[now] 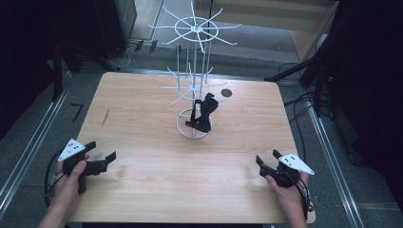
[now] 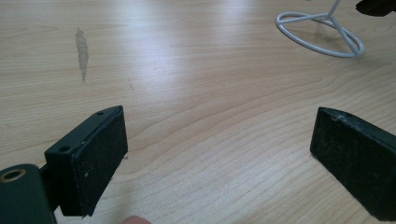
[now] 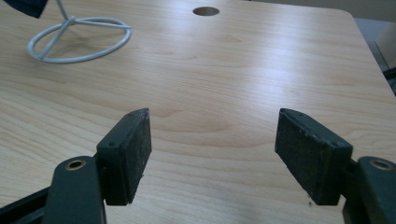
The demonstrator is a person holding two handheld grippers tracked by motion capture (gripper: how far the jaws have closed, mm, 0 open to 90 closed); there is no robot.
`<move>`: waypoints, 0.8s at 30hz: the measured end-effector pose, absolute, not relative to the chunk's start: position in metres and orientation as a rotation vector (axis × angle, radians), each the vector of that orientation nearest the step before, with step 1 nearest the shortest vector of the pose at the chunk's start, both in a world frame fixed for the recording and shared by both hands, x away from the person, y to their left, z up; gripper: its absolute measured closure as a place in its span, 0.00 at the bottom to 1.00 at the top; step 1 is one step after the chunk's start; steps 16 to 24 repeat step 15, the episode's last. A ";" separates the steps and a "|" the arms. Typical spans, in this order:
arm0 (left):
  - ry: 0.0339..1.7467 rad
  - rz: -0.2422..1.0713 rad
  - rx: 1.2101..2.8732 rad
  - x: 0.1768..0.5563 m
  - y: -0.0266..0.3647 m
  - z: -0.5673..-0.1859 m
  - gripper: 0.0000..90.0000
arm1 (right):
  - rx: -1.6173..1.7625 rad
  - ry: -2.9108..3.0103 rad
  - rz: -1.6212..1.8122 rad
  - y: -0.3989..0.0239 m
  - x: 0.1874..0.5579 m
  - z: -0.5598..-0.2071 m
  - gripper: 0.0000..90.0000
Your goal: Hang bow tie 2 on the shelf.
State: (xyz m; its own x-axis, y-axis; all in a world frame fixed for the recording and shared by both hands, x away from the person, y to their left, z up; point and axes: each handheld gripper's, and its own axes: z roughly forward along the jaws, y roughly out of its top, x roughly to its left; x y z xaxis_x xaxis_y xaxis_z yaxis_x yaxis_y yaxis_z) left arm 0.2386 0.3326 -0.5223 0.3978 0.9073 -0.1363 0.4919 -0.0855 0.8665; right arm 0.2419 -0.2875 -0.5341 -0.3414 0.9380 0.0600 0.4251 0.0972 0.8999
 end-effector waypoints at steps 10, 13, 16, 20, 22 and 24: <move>1.231 0.563 1.734 0.241 0.333 -0.522 0.05 | 1.355 1.816 1.194 -0.293 0.241 -0.535 0.31; 1.237 0.561 1.732 0.243 0.333 -0.522 0.05 | 1.356 1.801 1.194 -0.295 0.239 -0.534 0.28; 1.236 0.559 1.738 0.245 0.332 -0.522 0.05 | 1.360 1.790 1.186 -0.298 0.238 -0.534 0.28; 1.236 0.559 1.738 0.245 0.332 -0.522 0.05 | 1.360 1.790 1.186 -0.298 0.238 -0.534 0.28; 1.236 0.559 1.738 0.245 0.332 -0.522 0.05 | 1.360 1.790 1.186 -0.298 0.238 -0.534 0.28; 1.236 0.559 1.738 0.245 0.332 -0.522 0.05 | 1.360 1.790 1.186 -0.298 0.238 -0.534 0.28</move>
